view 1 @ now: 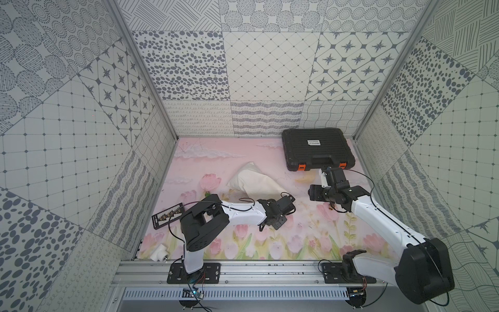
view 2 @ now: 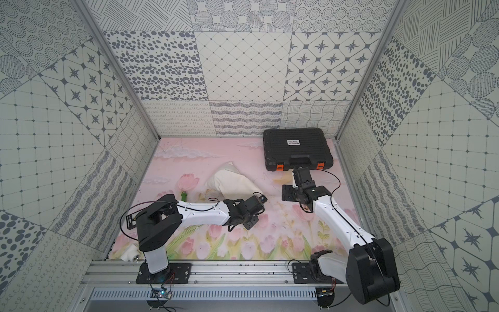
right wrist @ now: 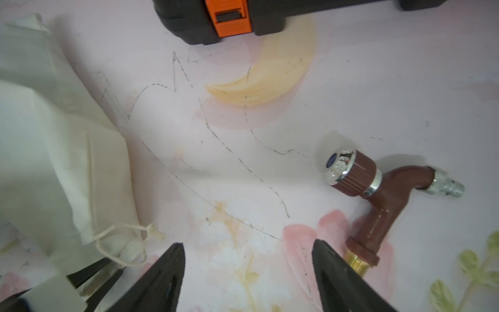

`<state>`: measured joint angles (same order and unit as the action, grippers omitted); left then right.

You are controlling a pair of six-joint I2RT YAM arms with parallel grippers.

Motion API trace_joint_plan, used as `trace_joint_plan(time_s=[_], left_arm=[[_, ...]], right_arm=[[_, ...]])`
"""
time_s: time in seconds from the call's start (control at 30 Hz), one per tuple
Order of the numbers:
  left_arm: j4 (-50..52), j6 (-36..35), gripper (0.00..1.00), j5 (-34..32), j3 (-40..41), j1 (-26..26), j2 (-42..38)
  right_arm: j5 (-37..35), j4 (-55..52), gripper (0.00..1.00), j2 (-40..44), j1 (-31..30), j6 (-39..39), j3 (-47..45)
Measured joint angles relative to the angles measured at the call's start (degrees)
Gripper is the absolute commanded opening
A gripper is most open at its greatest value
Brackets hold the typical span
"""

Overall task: Close the soil bag
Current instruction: Frap the soil bag at the center of the board.

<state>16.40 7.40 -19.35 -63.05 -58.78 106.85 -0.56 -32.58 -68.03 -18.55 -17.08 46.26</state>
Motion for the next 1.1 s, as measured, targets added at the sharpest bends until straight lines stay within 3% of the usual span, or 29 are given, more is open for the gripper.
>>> trace_joint_plan(time_s=[0.07, 0.63, 1.1], left_arm=[[0.4, -0.1, 0.0, -0.7, 1.3, 0.7, -1.4], [3.2, -0.7, 0.0, -1.6, 7.3, 7.4, -19.8], [4.8, -1.0, 0.0, -1.6, 7.5, 7.9, -23.3]], right_arm=[[0.7, 0.0, 0.79, 1.6, -1.9, 1.0, 0.0], [5.2, 9.7, 0.85, 5.5, -20.7, 8.7, -2.4], [-3.1, 14.1, 0.73, 0.0, -21.4, 11.7, 0.7]])
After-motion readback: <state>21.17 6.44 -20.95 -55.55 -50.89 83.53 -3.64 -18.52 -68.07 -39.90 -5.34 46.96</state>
